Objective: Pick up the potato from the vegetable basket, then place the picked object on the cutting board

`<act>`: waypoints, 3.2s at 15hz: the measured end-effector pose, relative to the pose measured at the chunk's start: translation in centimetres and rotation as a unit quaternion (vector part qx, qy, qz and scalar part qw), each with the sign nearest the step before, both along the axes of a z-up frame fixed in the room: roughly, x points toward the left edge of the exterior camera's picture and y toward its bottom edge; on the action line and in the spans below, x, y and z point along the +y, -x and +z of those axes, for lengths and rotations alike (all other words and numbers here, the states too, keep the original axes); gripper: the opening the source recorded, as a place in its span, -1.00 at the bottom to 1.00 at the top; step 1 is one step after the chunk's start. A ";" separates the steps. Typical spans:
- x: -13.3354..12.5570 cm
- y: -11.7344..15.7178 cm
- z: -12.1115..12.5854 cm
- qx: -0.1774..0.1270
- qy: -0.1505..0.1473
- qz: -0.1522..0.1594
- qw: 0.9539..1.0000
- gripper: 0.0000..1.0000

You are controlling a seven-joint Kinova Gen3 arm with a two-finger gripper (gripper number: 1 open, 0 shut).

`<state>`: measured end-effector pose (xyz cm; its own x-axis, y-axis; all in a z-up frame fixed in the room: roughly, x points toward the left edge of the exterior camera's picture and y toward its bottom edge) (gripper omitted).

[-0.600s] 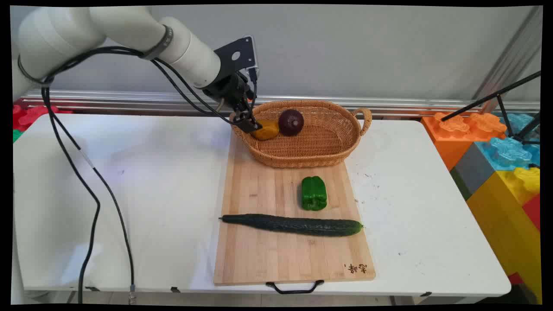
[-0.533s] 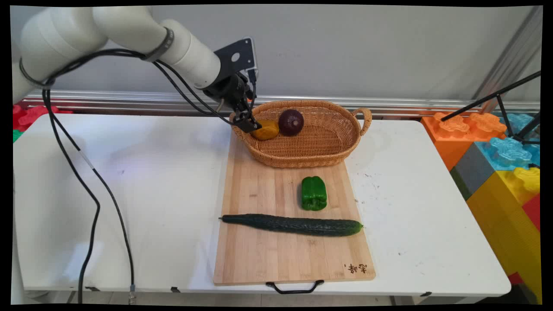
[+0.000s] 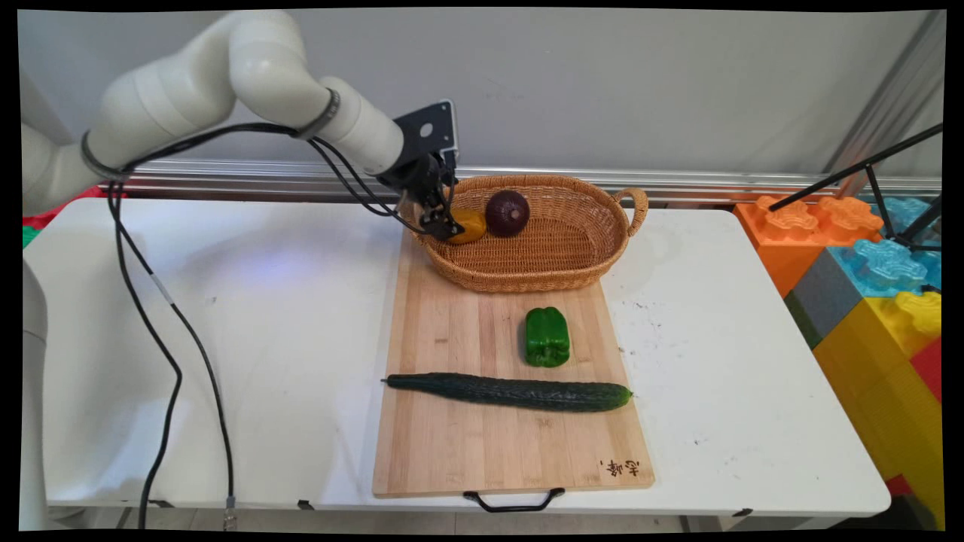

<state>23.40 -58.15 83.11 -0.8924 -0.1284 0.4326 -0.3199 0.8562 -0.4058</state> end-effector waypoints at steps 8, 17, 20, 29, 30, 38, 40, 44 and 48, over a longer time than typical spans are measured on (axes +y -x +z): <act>-3.2 0.2 -3.8 0.002 -0.006 0.002 1.000 1.00; -3.0 0.6 -4.8 0.008 -0.019 0.011 1.000 -1.00; -2.1 1.4 -3.6 0.003 -0.004 0.013 1.000 -1.00; 1.5 5.0 2.9 -0.028 0.067 0.037 0.997 -1.00; 2.2 5.6 3.4 -0.027 0.064 0.036 0.997 -1.00; 8.9 8.7 6.3 -0.013 -0.023 0.005 1.000 -1.00; 10.7 8.8 6.5 -0.015 -0.055 -0.001 0.998 -1.00; 13.1 7.9 5.8 -0.028 -0.107 -0.006 0.994 -1.00; 13.1 6.7 3.0 -0.035 -0.125 -0.011 0.991 -1.00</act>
<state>16.67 -45.09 86.12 -0.9231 -0.2043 0.3259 -0.2786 0.9393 -0.2003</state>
